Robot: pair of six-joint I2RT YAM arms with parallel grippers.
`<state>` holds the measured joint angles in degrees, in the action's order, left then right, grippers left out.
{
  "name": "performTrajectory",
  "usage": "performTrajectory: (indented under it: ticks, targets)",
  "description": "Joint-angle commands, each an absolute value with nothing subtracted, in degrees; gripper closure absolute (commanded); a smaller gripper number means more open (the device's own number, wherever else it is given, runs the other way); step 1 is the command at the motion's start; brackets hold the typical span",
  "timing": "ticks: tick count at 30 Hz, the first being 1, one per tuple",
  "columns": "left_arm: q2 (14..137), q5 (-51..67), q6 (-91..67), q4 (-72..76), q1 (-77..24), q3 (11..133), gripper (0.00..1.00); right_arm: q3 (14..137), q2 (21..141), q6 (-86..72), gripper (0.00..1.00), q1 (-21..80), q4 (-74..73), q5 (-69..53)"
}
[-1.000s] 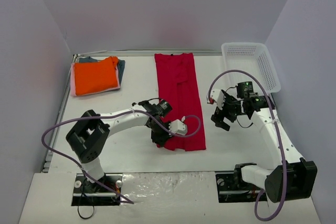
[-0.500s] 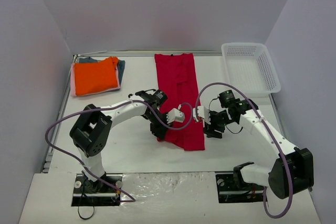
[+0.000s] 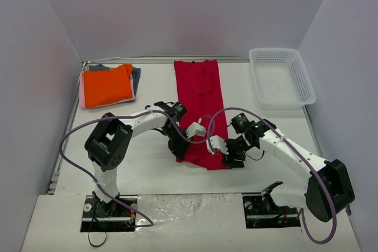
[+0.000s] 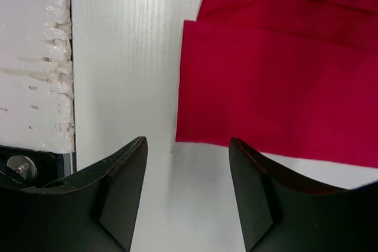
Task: Fold and stack the t-shirts
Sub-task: Grab the bottom of the folded rectangular tshirt with both arms
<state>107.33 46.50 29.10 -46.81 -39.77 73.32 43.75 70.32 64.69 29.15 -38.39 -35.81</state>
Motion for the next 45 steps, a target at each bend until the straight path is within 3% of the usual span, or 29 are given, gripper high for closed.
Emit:
performTrajectory:
  ticks: [1, 11, 26, 38, 40, 45]
  targets:
    - [107.31, 50.45, 28.91, -48.43, -39.55, 76.38, 0.98, 43.68, 71.37, 61.53, 0.47, 33.04, -37.09, -34.2]
    - [106.26, 50.54, 29.09, -48.08, -39.46, 75.15, 0.98, 42.63, 76.11, 53.62, 0.48, 41.3, -30.94, -24.18]
    - [106.26, 51.15, 29.44, -47.55, -38.41, 73.74, 0.98, 41.49, 80.94, 53.96, 0.54, 41.92, -30.15, -14.16]
    - [106.61, 51.07, 29.27, -47.02, -38.06, 73.56, 0.98, 43.24, 84.02, 54.4, 0.54, 43.07, -31.64, -15.29]
    - [106.7, 51.06, 29.18, -47.02, -37.97, 73.65, 0.98, 43.24, 84.9, 54.67, 0.57, 43.15, -31.64, -15.9]
    - [106.7, 51.07, 29.0, -46.93, -37.97, 73.65, 0.98, 43.5, 89.03, 54.41, 0.81, 43.07, -31.2, -16.17]
